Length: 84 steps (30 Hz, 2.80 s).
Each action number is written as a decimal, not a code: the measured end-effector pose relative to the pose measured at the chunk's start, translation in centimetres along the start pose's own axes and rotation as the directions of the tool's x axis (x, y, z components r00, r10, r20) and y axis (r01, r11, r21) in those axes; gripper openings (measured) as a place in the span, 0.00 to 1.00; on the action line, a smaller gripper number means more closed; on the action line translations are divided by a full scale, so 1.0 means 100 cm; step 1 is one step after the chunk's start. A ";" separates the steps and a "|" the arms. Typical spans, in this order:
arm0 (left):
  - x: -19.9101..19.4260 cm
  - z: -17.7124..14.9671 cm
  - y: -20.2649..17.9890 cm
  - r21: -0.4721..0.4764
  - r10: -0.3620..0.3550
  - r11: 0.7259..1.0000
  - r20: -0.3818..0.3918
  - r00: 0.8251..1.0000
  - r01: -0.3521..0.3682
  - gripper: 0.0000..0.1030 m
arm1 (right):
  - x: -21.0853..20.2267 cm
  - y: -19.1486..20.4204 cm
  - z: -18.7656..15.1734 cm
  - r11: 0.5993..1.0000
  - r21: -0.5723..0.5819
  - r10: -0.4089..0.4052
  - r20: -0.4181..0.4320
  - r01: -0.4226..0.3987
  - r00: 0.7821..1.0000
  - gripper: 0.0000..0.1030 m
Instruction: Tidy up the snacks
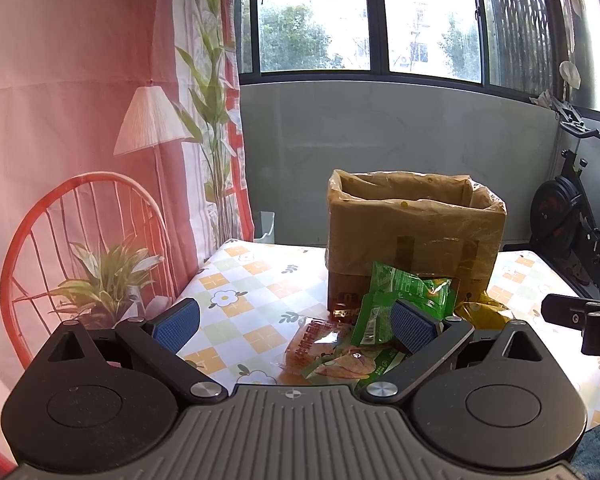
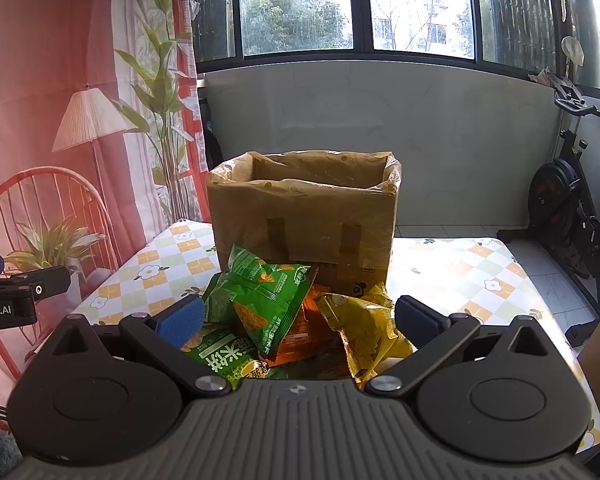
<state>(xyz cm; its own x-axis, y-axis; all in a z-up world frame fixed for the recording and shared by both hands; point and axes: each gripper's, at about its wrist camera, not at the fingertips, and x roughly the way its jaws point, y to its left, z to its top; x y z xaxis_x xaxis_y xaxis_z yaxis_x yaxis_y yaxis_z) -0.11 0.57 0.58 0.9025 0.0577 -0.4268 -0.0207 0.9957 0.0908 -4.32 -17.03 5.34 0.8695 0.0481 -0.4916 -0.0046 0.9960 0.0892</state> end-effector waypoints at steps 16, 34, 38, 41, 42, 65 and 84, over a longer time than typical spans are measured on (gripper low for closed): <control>0.002 0.001 -0.001 -0.007 0.018 1.000 -0.013 1.000 -0.018 0.99 | -0.001 -0.001 -0.001 1.000 0.007 0.008 0.006 -0.008 1.000 1.00; 0.046 0.040 0.031 -0.025 0.097 0.995 0.074 0.993 -0.096 0.99 | 0.018 -0.040 0.042 0.996 0.017 0.080 0.139 -0.083 0.987 1.00; 0.070 0.047 0.028 -0.003 0.079 0.997 0.044 0.996 -0.079 0.99 | 0.034 -0.049 0.051 0.984 0.008 0.173 0.166 -0.177 0.971 1.00; 0.086 0.048 0.024 -0.020 0.021 1.000 0.004 1.000 -0.021 0.99 | 0.048 -0.049 0.056 0.979 0.009 0.199 0.170 -0.204 0.965 1.00; 0.091 0.047 0.024 -0.034 -0.006 0.999 -0.011 1.000 0.006 0.99 | 0.055 -0.046 0.059 0.980 0.003 0.197 0.159 -0.200 0.967 1.00; 0.186 0.022 -0.039 -0.014 -0.195 0.981 -0.155 0.968 0.196 0.92 | 0.152 -0.079 0.045 0.998 0.047 0.035 0.069 -0.038 0.997 0.98; 0.224 -0.010 -0.081 0.009 -0.353 0.928 -0.300 0.886 0.373 0.92 | 0.185 -0.102 -0.008 0.998 0.039 0.058 -0.135 -0.053 0.989 0.93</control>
<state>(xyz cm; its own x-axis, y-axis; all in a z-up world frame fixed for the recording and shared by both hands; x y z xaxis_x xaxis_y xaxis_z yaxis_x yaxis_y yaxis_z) 19.84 -6.09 -10.59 0.6781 -0.2788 -0.6800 0.3216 0.9446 -0.0665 11.46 -26.24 -5.35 0.7932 0.1157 -0.5978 -0.0318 0.9883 0.1491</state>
